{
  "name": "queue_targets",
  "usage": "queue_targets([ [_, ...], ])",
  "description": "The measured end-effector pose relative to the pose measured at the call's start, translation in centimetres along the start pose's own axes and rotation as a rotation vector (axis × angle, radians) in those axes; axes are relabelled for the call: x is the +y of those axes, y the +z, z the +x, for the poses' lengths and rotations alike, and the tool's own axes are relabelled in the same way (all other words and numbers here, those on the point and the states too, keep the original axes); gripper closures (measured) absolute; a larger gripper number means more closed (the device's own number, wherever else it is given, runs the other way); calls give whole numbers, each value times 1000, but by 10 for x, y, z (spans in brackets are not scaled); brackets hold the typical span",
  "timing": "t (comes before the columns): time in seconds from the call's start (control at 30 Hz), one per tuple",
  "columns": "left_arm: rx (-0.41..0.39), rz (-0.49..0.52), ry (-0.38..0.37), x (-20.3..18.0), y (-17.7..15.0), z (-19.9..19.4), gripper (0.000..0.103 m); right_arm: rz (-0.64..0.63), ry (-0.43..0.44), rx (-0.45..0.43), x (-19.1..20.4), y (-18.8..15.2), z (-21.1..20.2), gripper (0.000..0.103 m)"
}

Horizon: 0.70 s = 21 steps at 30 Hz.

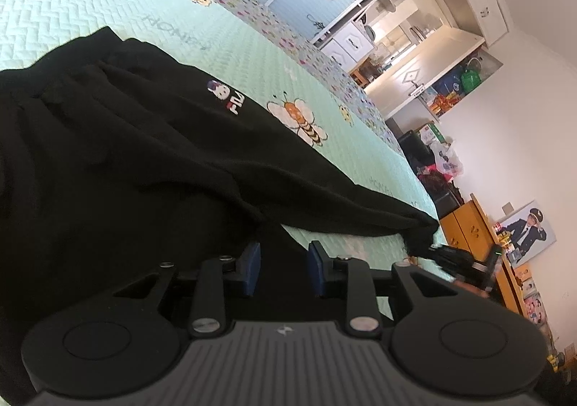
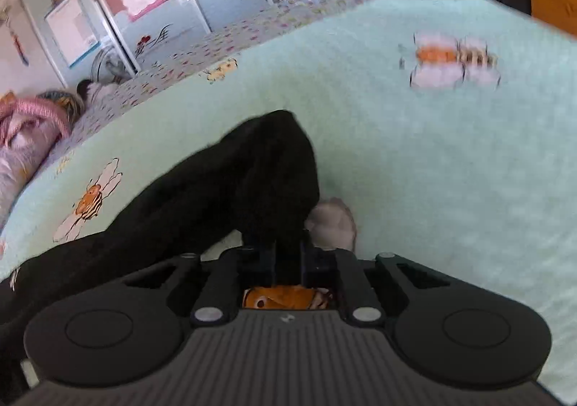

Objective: Fold clothes

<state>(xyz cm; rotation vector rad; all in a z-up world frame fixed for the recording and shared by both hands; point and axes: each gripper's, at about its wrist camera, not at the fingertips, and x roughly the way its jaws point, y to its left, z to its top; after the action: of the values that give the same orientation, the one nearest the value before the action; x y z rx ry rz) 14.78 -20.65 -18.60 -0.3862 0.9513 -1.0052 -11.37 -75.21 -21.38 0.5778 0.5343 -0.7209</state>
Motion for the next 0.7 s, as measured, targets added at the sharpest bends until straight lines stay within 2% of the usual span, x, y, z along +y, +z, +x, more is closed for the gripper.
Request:
queue_targets([
  [0.1, 7, -3, -14, 0, -3, 3, 72, -115, -20, -36, 3, 23, -63, 93],
  [0.23, 22, -2, -43, -7, -7, 9, 72, -134, 4, -77, -10, 77, -145, 93],
  [0.3, 31, 1, -54, -12, -10, 11, 72, -79, -13, -71, -24, 104, -152, 91],
  [0.33, 35, 4, -58, -15, -11, 12, 72, -42, -48, -60, -34, 115, -144, 90],
  [0.37, 36, 6, -62, -17, -12, 12, 72, -18, -123, -41, -45, 120, -128, 83],
  [0.43, 32, 16, -67, -22, -13, 8, 72, 32, -276, -5, -64, 128, -98, 81],
  [0.47, 29, 27, -66, -23, -13, 6, 71, 56, -331, 3, -68, 121, -90, 81],
  [0.5, 26, 42, -63, -24, -12, 3, 70, 83, -283, -9, -69, 108, -90, 81],
  [0.53, 27, 50, -58, -24, -12, 2, 69, 109, -188, -31, -68, 90, -93, 80],
  [0.6, 39, 48, -46, -20, -12, 3, 69, 144, -75, -66, -66, 48, -104, 57],
  [0.67, 44, 41, -45, -16, -11, 3, 69, 188, -52, -107, -68, -1, -118, 44],
  [0.7, 42, 39, -47, -15, -10, 2, 69, 209, -36, -104, -73, -20, -121, 43],
])
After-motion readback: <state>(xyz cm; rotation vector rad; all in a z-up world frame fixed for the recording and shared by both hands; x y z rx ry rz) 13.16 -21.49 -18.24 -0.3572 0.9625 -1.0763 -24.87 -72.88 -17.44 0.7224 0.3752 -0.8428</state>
